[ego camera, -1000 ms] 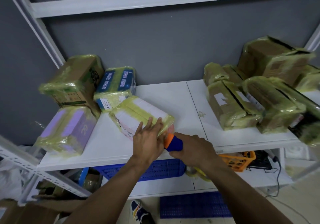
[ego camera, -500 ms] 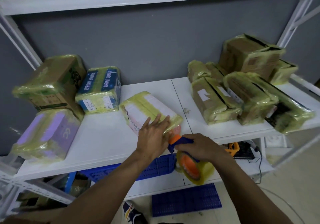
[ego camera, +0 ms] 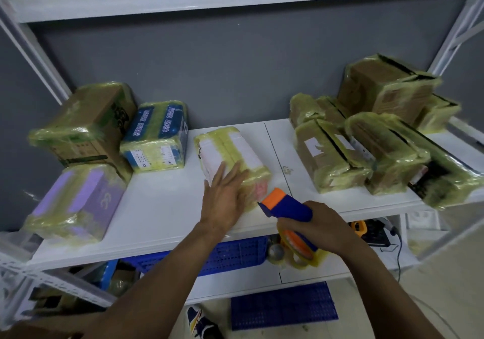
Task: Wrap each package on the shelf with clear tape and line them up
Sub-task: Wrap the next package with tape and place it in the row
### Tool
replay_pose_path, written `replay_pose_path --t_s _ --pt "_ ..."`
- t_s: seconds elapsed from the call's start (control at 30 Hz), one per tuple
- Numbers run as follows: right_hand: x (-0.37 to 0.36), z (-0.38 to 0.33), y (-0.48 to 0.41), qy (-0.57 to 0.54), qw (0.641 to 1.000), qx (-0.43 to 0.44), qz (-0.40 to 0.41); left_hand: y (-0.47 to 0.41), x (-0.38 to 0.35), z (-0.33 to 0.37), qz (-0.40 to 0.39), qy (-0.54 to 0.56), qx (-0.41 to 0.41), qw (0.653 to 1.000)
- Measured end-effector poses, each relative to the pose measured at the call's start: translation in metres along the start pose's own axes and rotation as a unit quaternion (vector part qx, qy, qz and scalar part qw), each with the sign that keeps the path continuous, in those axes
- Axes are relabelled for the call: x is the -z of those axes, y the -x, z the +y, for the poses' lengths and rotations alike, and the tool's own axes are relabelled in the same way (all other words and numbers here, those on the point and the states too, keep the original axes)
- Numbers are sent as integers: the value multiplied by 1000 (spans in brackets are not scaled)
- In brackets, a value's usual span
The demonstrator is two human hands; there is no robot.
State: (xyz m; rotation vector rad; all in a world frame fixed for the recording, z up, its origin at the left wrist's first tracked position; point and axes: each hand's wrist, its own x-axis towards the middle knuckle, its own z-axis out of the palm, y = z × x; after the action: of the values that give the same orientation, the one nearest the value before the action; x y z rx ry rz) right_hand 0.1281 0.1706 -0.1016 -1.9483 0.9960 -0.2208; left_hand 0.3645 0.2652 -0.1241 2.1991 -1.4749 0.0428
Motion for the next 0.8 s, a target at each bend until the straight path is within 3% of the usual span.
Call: replay_pose_path --t_s 0.23,0.37,0.53,0.6,0.7,0.8 --pt "9 -5 7 -86 992 92 13 4 3 -3 14 32 28 999" --pt "16 -10 3 -84 990 117 9 10 -1 2 11 37 -7 999" --pt "24 -15 -1 -57 988 147 -9 -4 8 -5 -85 77 -35 993" --pt "26 -16 -2 -50 985 163 -15 -1 17 -4 -51 145 -29 988" --pt "28 -18 0 -62 980 186 -20 14 30 11 93 344 71 932" --pt "28 -20 1 -81 976 199 -42 27 45 27 13 544 182 819"
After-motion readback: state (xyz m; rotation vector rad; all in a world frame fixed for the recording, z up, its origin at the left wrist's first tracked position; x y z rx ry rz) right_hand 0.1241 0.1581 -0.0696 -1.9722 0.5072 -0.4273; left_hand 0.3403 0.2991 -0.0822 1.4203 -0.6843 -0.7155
